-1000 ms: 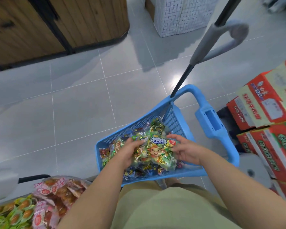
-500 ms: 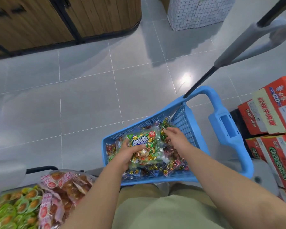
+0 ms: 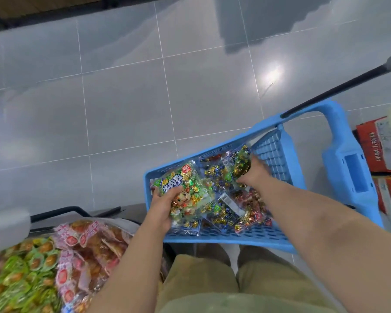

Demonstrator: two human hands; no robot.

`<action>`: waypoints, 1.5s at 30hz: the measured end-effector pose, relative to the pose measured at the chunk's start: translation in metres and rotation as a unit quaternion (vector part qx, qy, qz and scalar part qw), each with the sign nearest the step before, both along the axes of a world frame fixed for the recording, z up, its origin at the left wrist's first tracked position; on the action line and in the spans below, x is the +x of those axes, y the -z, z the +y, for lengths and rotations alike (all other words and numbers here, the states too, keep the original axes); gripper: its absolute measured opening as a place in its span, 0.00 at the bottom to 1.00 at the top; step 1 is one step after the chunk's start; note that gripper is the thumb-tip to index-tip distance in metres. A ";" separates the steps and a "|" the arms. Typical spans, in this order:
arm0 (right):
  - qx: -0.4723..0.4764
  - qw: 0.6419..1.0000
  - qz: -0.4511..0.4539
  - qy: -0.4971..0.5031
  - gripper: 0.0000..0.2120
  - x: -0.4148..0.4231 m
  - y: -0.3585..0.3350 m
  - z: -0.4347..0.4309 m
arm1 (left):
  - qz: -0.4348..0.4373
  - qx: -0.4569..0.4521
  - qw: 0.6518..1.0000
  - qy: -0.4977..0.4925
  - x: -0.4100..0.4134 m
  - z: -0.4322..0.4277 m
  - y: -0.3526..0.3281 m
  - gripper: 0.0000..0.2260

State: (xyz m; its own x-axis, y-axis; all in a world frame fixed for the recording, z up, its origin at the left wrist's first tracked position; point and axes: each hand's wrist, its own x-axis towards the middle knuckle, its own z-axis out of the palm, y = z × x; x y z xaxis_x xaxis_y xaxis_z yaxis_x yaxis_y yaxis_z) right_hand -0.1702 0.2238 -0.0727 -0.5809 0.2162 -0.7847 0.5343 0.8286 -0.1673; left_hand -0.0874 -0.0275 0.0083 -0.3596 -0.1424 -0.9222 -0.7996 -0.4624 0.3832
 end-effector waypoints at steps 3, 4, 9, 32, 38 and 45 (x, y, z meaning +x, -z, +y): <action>0.026 0.999 -0.018 -0.024 0.55 0.004 0.003 0.002 | -0.006 0.006 1.000 0.004 -0.001 0.000 0.003 0.59; 0.032 0.999 -0.022 -0.037 0.53 0.005 0.003 0.004 | -0.007 0.011 1.000 0.000 -0.001 -0.002 0.004 0.56; -0.034 0.992 -0.080 -0.092 0.50 0.011 0.002 0.005 | -0.007 0.021 1.000 0.000 0.001 -0.003 0.002 0.44; -0.422 0.833 0.306 -0.185 0.36 0.083 -0.176 -0.012 | 0.119 0.005 0.992 -0.032 0.041 0.022 -0.117 0.35; -0.517 0.810 0.256 -0.109 0.12 0.107 -0.206 -0.023 | 0.140 -0.097 0.977 -0.131 0.116 0.045 -0.144 0.46; -0.377 0.828 0.123 -0.397 0.43 0.135 -0.210 -0.057 | 0.144 -0.155 0.948 -0.236 0.221 0.056 -0.155 0.48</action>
